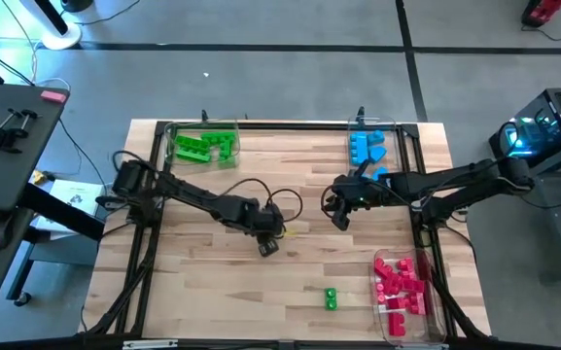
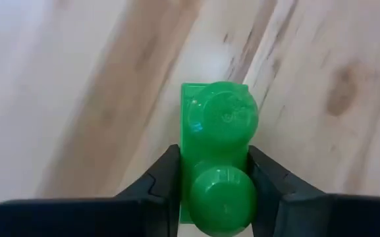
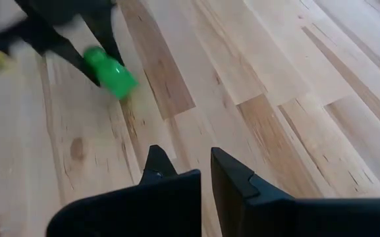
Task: Sort blocks
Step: Put the green game piece into the top left transparent bin
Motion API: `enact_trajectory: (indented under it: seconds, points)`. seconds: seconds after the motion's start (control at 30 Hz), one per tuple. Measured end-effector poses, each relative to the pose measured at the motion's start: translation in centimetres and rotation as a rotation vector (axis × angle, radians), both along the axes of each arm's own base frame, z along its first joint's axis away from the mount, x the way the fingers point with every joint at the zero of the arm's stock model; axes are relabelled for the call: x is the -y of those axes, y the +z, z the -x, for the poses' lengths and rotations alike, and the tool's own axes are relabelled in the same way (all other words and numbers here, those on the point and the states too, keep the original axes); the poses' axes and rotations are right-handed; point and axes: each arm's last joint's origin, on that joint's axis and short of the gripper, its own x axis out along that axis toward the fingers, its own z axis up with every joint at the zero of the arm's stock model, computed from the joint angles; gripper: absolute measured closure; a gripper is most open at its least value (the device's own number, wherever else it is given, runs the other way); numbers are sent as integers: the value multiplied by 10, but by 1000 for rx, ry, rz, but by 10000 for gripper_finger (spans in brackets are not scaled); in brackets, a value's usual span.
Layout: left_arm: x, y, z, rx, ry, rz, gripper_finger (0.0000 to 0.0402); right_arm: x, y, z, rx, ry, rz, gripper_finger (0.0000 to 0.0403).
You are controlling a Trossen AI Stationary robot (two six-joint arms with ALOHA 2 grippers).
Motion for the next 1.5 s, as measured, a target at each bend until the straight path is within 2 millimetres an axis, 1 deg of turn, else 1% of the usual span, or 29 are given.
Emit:
enact_trajectory:
  seconds: [0.07,0.13,0.23,0.3,0.37,0.43,0.47,0.5,0.57,0.63,0.73,0.83,0.97,1.03,1.1,1.17,1.27,1.4,1.5]
  points:
    - [-8,19,9,-5,-14,-52,310,0,0,0,2,0,0,403]
    - [-18,43,19,14,-11,-124,310,0,1,-1,10,0,0,403]
    - [-38,86,45,48,51,-298,310,0,2,-2,27,-7,-7,403]
    - [-58,116,68,78,158,-432,310,0,2,-3,41,-15,-14,403]
    - [-84,138,92,83,300,-537,310,0,4,-4,61,-27,-27,403]
    - [-114,149,114,75,418,-555,303,0,5,-5,85,-38,-40,403]
    - [-130,150,126,58,464,-533,294,0,6,-6,101,-43,-47,403]
    - [-145,147,136,33,503,-499,283,0,7,-7,114,-48,-53,403]
    - [-174,134,156,-25,576,-416,262,0,9,-8,137,-55,-64,403]
    - [-195,117,174,-103,631,-341,244,0,10,-9,155,-69,-81,403]
    - [-215,106,193,-107,703,-219,221,-1,11,-10,177,-88,-104,403]
    - [-225,106,199,-22,731,-119,199,-3,12,-11,190,-98,-106,403]
    - [-225,110,197,68,723,-65,174,-8,14,-12,218,-92,-102,403]
    - [-221,111,192,124,695,21,167,-14,16,-13,249,-81,-120,403]
    - [-212,114,181,204,611,118,165,-22,19,-14,284,-57,-150,403]
    - [-197,117,164,266,499,177,164,-33,21,-14,306,-13,-200,403]
    - [-170,120,140,311,354,177,164,-56,22,-11,298,72,-343,403]
    - [-131,123,110,384,193,197,164,-98,19,1,199,278,-537,403]
    - [-101,127,90,467,100,180,164,-130,10,11,102,375,-604,403]
